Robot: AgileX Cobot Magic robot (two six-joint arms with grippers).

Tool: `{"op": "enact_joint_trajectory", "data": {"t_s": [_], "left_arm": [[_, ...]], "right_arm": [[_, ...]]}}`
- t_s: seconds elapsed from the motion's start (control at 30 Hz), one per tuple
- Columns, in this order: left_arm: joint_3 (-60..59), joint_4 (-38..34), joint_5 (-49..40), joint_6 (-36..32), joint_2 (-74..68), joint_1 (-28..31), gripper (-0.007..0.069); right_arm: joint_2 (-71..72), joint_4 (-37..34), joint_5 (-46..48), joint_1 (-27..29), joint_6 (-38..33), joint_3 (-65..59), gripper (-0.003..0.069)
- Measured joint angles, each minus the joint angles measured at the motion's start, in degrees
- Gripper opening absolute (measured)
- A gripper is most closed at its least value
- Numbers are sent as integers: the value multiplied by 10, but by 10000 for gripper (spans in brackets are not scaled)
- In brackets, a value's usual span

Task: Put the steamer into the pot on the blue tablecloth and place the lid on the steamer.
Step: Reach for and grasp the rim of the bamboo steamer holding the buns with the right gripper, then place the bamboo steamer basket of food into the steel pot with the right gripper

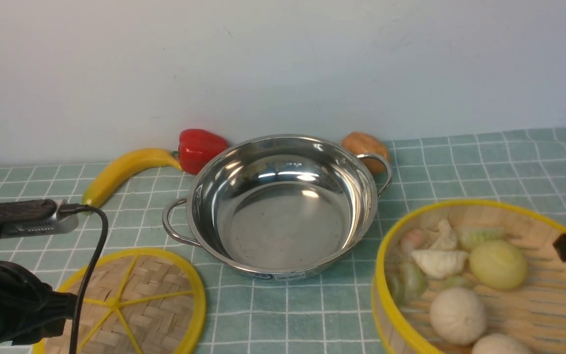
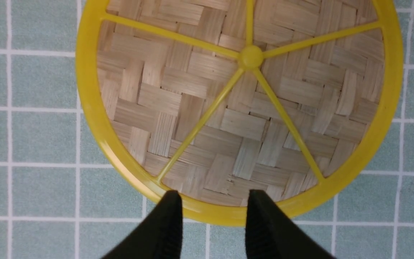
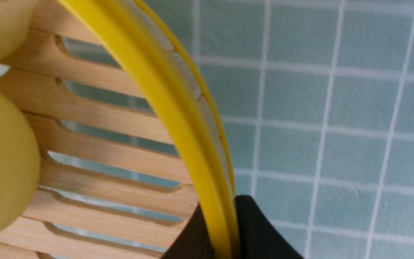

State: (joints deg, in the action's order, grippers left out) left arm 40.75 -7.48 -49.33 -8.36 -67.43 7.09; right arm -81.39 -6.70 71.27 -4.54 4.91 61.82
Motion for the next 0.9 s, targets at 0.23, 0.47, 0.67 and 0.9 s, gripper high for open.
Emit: {"op": "enact_joint_trajectory", "data": {"t_s": [0.23, 0.47, 0.67, 0.9], "left_arm": [[0, -1, 0, 0, 0, 0, 243], [0, -3, 0, 0, 0, 0, 243], [0, -3, 0, 0, 0, 0, 243], [0, -6, 0, 0, 0, 0, 243]], "right_arm": [[-70, -42, 1, -42, -13, 180, 58], [-255, -29, 2, -143, 9, 414, 58], [-363, -4, 2, -182, 22, 534, 58], [-453, -2, 5, -188, 25, 607, 58]]}}
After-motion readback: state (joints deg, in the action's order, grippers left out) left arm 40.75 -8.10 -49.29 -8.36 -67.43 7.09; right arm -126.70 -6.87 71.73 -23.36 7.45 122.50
